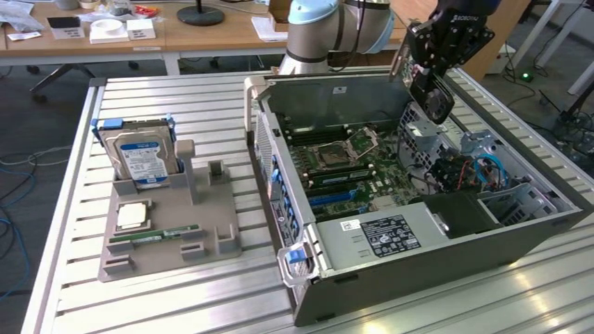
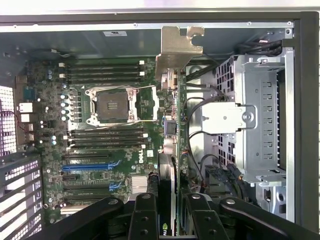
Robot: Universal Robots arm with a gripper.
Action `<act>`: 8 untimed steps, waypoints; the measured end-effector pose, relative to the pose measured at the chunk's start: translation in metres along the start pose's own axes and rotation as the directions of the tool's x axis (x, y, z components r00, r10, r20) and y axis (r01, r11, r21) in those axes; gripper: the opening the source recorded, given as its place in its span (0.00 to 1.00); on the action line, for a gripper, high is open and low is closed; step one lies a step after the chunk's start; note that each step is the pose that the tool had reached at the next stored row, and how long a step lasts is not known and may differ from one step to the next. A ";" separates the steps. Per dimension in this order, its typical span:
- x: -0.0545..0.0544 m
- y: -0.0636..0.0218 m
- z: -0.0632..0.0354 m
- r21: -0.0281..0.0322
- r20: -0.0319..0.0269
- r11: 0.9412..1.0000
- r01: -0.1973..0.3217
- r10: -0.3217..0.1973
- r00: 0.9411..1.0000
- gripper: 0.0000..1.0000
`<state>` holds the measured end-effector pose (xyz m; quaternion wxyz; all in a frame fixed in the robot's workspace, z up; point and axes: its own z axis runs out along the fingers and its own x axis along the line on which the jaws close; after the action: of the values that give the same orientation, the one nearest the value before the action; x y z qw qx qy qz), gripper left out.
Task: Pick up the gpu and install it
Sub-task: 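Pick up the gpu and move the gpu toward the slot, then insert the gpu into the slot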
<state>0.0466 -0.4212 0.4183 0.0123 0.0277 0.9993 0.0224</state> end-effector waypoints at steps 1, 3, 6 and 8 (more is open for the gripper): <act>-0.001 0.0000 0.0000 0.000 0.000 1.000 0.000 0.000 1.000 0.26; -0.001 0.0001 0.0000 0.000 0.000 1.000 0.000 0.000 1.000 0.26; -0.001 0.0000 0.0000 0.000 0.000 1.000 0.000 0.000 1.000 0.26; -0.001 0.0000 0.0000 0.000 0.000 1.000 0.000 0.000 1.000 0.26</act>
<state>0.0474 -0.4213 0.4183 0.0123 0.0278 0.9993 0.0224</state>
